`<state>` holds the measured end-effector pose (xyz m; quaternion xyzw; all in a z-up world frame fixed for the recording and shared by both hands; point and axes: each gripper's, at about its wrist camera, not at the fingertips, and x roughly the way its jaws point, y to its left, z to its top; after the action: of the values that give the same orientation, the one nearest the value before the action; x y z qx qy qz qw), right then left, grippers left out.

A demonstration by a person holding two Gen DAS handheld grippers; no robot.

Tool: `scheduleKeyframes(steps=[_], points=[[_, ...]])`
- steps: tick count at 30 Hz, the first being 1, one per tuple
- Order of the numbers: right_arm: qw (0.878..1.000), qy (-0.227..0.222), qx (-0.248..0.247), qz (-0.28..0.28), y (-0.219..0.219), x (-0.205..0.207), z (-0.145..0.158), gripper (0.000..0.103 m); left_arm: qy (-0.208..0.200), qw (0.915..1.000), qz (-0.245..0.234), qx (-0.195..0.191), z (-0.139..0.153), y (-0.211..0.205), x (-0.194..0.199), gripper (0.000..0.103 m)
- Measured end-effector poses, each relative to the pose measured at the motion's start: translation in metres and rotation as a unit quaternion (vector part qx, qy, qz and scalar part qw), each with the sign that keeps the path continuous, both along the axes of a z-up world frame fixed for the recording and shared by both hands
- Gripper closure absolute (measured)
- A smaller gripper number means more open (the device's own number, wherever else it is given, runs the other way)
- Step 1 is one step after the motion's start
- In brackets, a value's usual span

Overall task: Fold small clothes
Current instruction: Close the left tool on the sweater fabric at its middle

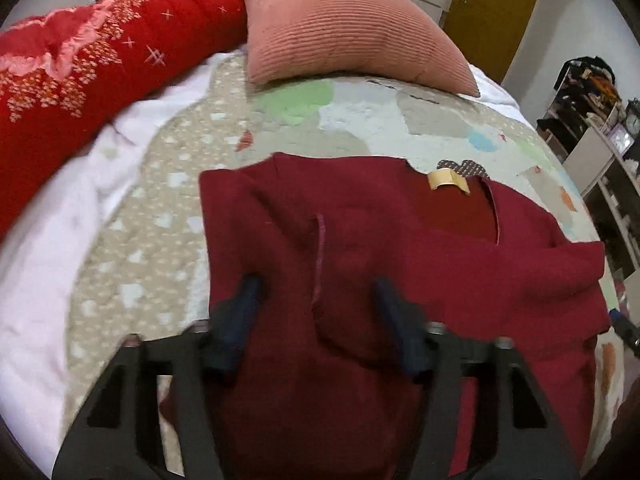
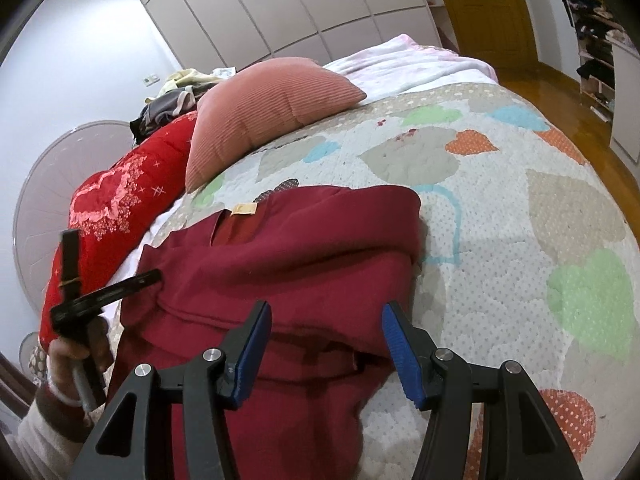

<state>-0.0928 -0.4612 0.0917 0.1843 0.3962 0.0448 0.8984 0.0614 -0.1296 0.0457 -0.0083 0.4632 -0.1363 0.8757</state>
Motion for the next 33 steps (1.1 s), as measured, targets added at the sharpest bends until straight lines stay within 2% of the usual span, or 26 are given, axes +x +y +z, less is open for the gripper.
scheduleKeyframes(steps=[1,2,3,6,11,14,18,20,23,24,26,28,30,33], points=[[1.000,0.001,-0.001,-0.002,-0.001,0.000,0.000,0.047,-0.004,1.0000,-0.001,0.009,0.001,-0.004,0.000,0.064],[1.000,0.001,-0.001,-0.004,-0.002,0.000,-0.001,0.047,-0.008,0.9999,0.000,0.013,0.003,-0.006,-0.001,0.077],[1.000,0.002,0.004,-0.009,-0.004,0.001,-0.001,0.047,-0.011,0.9999,0.003,0.007,0.008,-0.004,-0.001,0.086],[1.000,-0.002,0.022,-0.018,-0.006,0.006,0.000,0.047,-0.016,0.9994,-0.004,-0.030,0.024,0.007,-0.005,0.086],[0.999,-0.010,0.028,-0.013,0.003,0.012,0.005,0.047,-0.031,0.9988,-0.029,-0.022,0.033,0.009,-0.015,0.086],[0.999,-0.011,0.031,-0.006,0.008,0.012,0.006,0.047,-0.043,0.9983,-0.034,-0.018,0.034,0.013,-0.023,0.080],[1.000,-0.010,0.024,-0.001,0.009,0.009,0.006,0.047,-0.070,0.9963,-0.046,-0.018,0.046,0.016,-0.040,0.059],[1.000,-0.010,0.029,-0.003,0.006,0.008,0.005,0.047,-0.080,0.9954,-0.048,-0.021,0.050,0.014,-0.044,0.058],[0.999,-0.010,0.034,-0.009,0.003,0.007,0.003,0.047,-0.066,0.9967,-0.048,-0.008,0.044,0.002,-0.036,0.058],[0.999,-0.009,0.039,-0.011,0.002,0.006,0.003,0.047,-0.046,0.9981,-0.041,0.003,0.035,-0.003,-0.029,0.058],[0.999,-0.011,0.047,-0.010,0.001,0.004,0.003,0.046,-0.001,0.9995,-0.032,0.000,0.016,-0.007,-0.015,0.058],[0.999,-0.012,0.045,-0.009,0.001,0.002,0.005,0.047,0.021,0.9996,-0.017,0.004,0.002,-0.008,-0.006,0.064],[0.999,-0.013,0.041,-0.008,0.000,0.000,0.005,0.047,0.017,0.9998,-0.012,-0.003,0.000,-0.009,-0.006,0.077],[0.999,-0.008,0.040,-0.010,-0.002,0.002,0.003,0.047,-0.007,0.9999,-0.011,-0.008,0.013,-0.012,-0.013,0.081]])
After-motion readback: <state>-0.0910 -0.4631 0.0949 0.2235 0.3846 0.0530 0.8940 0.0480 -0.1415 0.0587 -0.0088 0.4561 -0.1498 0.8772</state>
